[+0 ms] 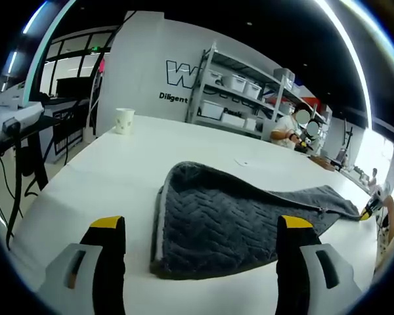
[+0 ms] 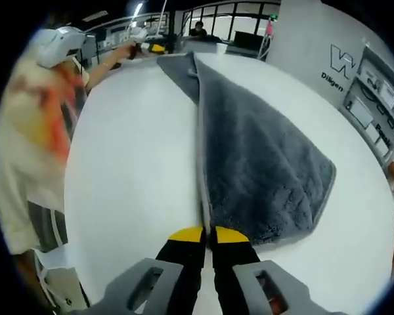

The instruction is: Open the folded towel by lifting each exposed corner and separating the folded layers until the towel lies flat within the target outline without major curled edges

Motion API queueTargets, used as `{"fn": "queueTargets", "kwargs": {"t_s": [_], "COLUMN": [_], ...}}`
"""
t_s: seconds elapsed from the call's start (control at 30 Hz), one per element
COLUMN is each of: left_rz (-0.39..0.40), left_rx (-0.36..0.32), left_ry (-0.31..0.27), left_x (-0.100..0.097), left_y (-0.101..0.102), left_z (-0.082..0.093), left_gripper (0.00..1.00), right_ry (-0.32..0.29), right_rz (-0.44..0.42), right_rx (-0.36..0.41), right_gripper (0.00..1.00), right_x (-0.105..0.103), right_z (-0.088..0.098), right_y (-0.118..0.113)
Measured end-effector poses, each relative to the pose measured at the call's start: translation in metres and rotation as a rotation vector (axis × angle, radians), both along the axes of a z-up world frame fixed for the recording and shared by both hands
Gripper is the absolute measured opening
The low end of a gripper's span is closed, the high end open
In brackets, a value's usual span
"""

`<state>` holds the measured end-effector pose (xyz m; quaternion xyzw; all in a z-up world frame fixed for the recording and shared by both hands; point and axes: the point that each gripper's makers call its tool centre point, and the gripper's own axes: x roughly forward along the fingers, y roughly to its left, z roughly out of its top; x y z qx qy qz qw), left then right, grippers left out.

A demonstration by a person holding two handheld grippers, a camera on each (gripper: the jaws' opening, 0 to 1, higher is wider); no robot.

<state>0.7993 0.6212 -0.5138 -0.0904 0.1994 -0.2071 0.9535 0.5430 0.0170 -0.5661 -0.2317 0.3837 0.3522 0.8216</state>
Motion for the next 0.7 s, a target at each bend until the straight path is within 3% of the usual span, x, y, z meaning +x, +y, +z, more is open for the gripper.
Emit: {"fn": "queueTargets", "kwargs": {"t_s": [0.2,0.3,0.53,0.7], "left_rz": [0.000,-0.004,-0.004,-0.007], "left_rx": [-0.003,-0.008,-0.005,-0.007], "left_ry": [0.003,0.007,0.004,0.004], "left_x": [0.000,-0.001,-0.001,0.000], "left_y": [0.000,-0.002,-0.003,-0.003], "left_z": [0.000,-0.001,0.000,0.000], "left_gripper": [0.94,0.94,0.94,0.94], "right_ry": [-0.051,-0.083,-0.199,-0.226], "right_rz": [-0.048,-0.066,-0.114,-0.141], "right_rx": [0.011,0.060,0.138,0.181], "right_gripper": [0.08,0.21,0.38,0.56], "right_x": [0.000,0.000,0.012,0.018], "right_z": [0.010,0.018,0.037,0.039], "right_y": [-0.004,0.000,0.001,0.004]}}
